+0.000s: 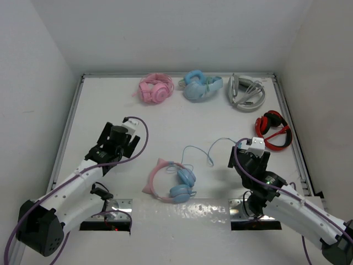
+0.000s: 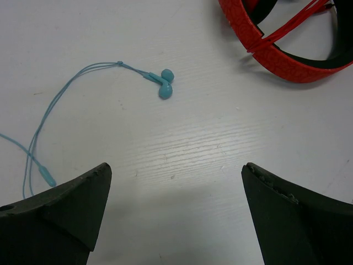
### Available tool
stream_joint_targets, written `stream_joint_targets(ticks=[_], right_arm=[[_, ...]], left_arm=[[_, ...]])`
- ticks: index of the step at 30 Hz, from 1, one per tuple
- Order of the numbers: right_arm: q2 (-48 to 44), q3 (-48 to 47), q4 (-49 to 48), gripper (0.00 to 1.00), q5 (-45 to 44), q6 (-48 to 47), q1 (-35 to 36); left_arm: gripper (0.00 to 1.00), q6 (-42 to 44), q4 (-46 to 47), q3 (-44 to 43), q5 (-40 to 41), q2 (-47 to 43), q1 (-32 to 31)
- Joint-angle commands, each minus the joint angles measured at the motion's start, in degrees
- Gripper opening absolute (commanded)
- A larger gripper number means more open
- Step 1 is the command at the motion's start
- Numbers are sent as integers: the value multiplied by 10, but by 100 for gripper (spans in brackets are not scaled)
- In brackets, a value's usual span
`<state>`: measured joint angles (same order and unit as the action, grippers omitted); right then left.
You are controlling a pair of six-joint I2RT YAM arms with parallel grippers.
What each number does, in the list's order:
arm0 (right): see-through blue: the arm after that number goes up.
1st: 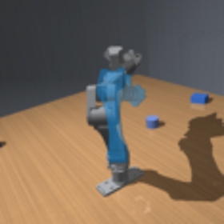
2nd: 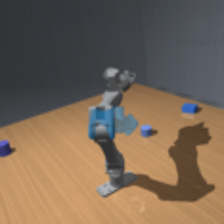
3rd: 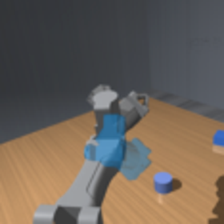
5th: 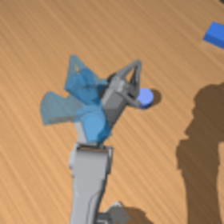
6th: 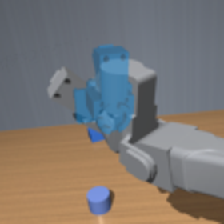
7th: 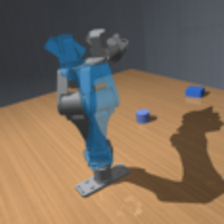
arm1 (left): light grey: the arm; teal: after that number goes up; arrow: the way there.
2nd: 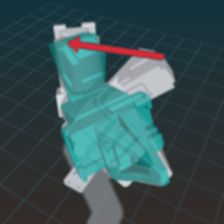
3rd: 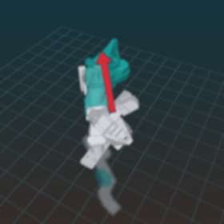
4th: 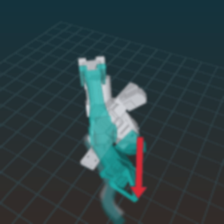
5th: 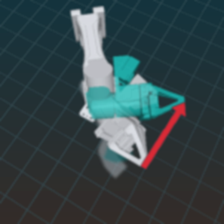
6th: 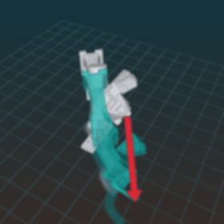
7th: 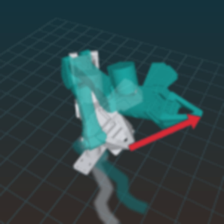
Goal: Wrap the headphones
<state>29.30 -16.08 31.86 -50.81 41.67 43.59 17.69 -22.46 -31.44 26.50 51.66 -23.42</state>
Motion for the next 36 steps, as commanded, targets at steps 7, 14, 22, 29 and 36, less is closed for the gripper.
stream_joint_targets(ticks=[7,14,22,29,36], right_arm=[[0,-4,-18,99,-7,0,-2],[21,-4,-29,99,-3,-9,-2],[59,-17,-32,99,-3,-19,-2],[60,-16,-36,99,-2,-26,-2],[57,-12,-62,99,20,-54,-1]], left_arm=[[85,121,-82,-58,-234,53,-5],[83,152,-127,-113,-262,118,-184],[86,114,-55,-129,-383,195,-196],[76,119,0,-107,-375,307,-216],[27,119,18,-99,-327,354,-249]])
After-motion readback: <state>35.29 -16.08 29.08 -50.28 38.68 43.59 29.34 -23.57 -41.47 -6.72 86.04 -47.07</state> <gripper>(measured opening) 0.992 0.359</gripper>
